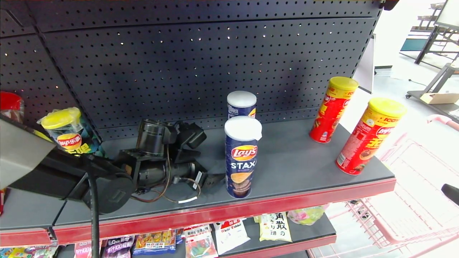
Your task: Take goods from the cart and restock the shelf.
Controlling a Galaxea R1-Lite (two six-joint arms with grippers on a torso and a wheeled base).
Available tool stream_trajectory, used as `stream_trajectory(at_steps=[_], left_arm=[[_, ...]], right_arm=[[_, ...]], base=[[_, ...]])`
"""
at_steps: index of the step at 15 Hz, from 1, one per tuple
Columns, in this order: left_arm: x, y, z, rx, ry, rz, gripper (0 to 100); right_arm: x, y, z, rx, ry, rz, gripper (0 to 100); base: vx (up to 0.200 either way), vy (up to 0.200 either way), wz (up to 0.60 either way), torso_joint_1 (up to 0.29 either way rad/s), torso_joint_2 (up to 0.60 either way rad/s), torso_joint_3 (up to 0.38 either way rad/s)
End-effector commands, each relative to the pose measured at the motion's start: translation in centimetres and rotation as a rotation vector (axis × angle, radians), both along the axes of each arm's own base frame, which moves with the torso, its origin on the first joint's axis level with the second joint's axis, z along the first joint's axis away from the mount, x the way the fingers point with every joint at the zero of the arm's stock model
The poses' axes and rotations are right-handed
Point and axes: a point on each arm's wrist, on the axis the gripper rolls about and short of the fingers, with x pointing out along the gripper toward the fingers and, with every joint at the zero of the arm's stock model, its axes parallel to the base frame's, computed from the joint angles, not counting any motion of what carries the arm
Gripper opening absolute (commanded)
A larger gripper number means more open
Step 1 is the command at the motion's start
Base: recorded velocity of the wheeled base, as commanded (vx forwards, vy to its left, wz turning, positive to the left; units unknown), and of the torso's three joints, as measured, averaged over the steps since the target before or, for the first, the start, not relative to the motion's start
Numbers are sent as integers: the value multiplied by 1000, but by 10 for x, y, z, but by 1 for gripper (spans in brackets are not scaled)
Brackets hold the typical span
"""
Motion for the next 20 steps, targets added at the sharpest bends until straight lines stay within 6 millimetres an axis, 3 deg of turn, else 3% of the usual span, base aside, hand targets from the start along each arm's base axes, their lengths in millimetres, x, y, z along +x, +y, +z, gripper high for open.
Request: stream_trajectory(at_steps=[1,6,10,20], left_arm=[[2,-1,-2,1,2,-1,100],[1,-1,-4,4,9,-1,100],[-11,6,-6,14,31,-5,100],[-1,-6,-7,5,19,-24,100]], right_arm=[[3,1,-1,-4,12,0,100],[3,1,-1,-4,15,3,100],[5,2,-1,-6,21,3,100],[7,2,-2,-9,29,3,100]], base=[[0,0,0,0,0,0],[0,0,0,0,0,0],[0,0,0,0,0,0],[0,0,0,0,0,0]])
